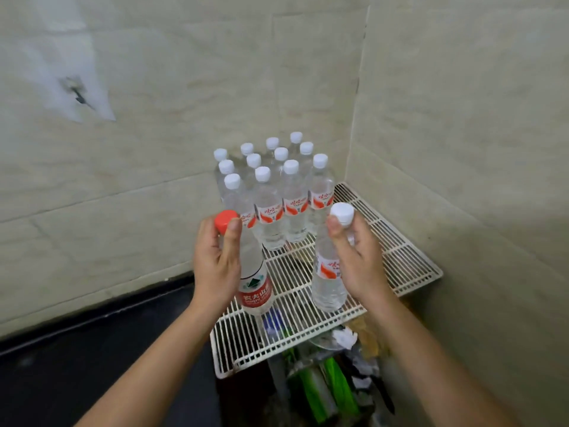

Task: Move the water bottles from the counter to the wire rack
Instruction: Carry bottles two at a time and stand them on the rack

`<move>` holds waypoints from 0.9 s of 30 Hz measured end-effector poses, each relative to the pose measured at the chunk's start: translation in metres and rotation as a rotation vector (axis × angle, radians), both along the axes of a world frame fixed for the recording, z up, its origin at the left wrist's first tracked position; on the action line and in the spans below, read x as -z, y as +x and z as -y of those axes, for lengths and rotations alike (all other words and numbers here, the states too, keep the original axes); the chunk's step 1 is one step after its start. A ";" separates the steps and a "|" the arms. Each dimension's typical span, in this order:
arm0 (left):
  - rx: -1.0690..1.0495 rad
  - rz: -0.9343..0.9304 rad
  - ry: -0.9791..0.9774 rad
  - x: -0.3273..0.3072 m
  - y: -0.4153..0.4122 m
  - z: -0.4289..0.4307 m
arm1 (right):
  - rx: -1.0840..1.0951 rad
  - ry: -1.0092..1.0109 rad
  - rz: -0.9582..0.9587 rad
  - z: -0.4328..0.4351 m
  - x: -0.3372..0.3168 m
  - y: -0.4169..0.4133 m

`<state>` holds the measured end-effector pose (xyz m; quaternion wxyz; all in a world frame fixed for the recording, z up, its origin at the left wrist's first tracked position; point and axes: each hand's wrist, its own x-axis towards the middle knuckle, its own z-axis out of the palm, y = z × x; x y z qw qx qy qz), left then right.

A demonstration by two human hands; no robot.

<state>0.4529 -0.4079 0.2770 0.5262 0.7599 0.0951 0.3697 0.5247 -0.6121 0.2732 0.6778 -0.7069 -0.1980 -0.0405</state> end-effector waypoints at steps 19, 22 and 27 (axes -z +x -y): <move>-0.133 -0.051 0.229 0.036 0.080 -0.034 | -0.199 -0.265 0.123 -0.093 0.031 0.093; -0.107 -0.081 0.252 0.036 0.075 -0.039 | -0.194 -0.328 0.107 -0.082 0.040 0.091; -0.172 -0.238 0.127 0.082 0.031 -0.040 | -0.268 -0.376 -0.087 -0.050 0.091 0.073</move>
